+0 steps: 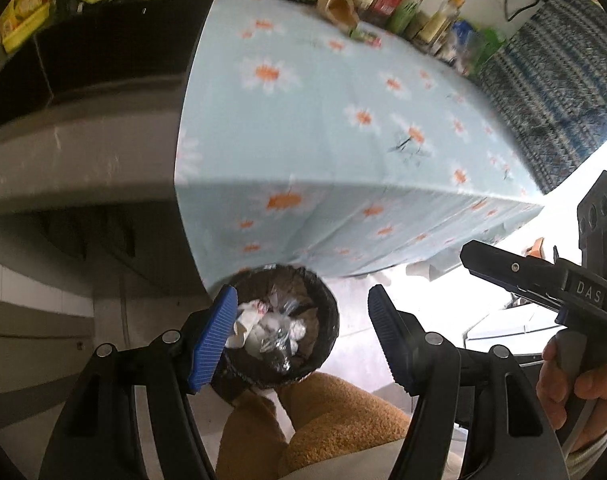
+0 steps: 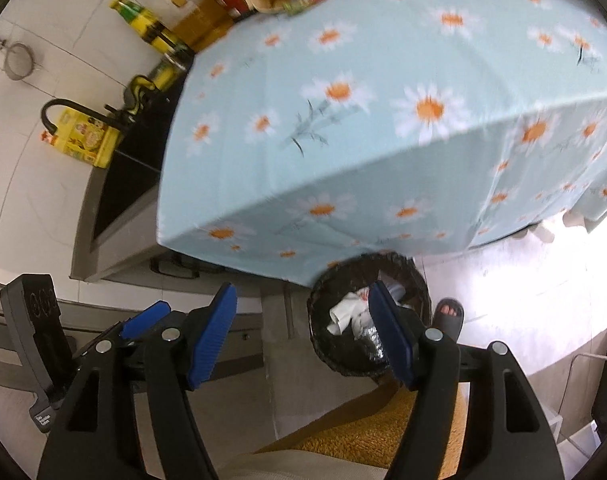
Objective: Collect trash
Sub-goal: 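Move both grippers back up over the table toward the remaining trash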
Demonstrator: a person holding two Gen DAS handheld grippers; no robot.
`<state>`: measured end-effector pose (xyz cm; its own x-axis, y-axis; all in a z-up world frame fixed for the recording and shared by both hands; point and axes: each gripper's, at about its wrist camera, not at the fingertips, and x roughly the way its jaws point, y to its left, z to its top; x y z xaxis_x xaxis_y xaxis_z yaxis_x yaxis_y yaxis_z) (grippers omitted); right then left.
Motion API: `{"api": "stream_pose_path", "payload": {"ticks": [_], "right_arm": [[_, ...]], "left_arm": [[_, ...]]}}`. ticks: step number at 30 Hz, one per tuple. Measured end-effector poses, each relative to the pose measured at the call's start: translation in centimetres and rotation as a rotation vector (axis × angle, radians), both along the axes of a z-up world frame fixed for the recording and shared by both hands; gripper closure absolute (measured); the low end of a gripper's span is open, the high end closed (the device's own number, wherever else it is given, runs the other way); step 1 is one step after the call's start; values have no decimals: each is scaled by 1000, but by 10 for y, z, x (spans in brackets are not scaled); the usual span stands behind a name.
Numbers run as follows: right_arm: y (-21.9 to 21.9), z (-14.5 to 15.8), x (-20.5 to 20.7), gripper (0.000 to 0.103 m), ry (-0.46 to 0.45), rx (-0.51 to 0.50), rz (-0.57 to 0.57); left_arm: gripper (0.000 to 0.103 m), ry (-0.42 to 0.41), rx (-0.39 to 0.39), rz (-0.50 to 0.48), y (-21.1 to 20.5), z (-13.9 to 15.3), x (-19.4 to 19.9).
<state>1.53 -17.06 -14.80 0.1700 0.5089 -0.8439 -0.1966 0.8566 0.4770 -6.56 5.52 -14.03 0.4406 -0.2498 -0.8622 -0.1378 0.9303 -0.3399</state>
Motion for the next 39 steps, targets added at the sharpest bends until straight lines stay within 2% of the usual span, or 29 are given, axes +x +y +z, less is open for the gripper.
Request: {"api": "stream_pose_path", "payload": {"ticks": [8, 18, 22, 30, 39], "right_arm": [[-4, 62, 11, 32, -145, 20, -15], [-6, 105, 55, 32, -239, 27, 0], [-6, 115, 84, 22, -274, 23, 31], [10, 119, 171, 19, -291, 44, 155], [25, 98, 265, 15, -238, 107, 262]], "left_arm": [[37, -132, 28, -18, -2, 51, 6], [37, -214, 57, 36, 7, 88, 31], [37, -216, 68, 71, 9, 91, 48], [37, -195, 99, 192, 7, 90, 97], [37, -134, 140, 313, -3, 82, 149]]}}
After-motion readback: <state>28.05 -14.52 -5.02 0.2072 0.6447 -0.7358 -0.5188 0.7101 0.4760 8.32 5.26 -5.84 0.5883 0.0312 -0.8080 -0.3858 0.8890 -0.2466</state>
